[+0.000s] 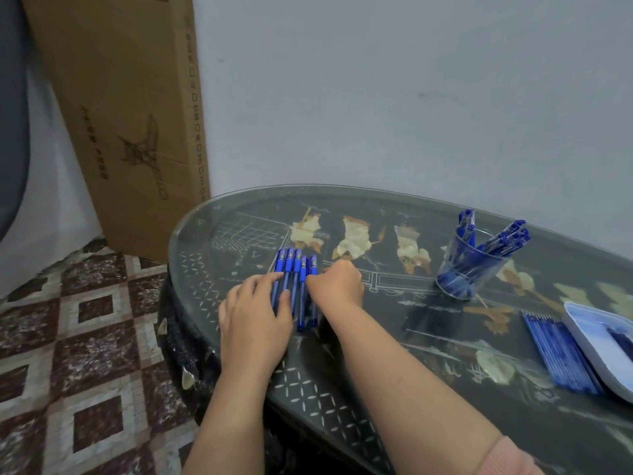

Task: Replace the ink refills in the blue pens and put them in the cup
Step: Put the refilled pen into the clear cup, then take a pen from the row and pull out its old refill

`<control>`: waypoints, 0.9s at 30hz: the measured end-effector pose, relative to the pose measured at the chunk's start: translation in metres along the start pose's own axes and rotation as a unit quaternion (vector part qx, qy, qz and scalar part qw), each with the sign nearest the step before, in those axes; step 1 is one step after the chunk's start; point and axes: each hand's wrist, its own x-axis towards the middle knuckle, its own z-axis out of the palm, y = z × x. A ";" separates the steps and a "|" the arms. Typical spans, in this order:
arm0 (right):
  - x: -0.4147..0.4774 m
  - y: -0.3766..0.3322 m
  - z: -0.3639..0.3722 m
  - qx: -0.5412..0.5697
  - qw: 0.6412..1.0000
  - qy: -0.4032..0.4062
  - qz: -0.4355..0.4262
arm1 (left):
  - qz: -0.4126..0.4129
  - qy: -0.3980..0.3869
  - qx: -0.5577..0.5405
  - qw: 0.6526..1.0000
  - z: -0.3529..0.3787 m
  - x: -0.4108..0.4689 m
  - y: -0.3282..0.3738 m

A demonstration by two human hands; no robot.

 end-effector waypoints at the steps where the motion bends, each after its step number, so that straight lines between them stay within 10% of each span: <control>1: 0.001 0.000 -0.001 0.007 1.000 -0.001 0.005 | -0.001 0.000 -0.001 1.000 0.000 0.000 0.000; 14: -0.010 0.032 -0.066 0.113 0.993 -0.007 -0.030 | 0.029 0.039 -0.025 0.998 0.000 0.003 0.006; 27: -0.051 0.180 -0.182 -0.008 0.976 0.002 -0.217 | 0.351 -0.096 -0.112 0.925 0.077 -0.050 0.102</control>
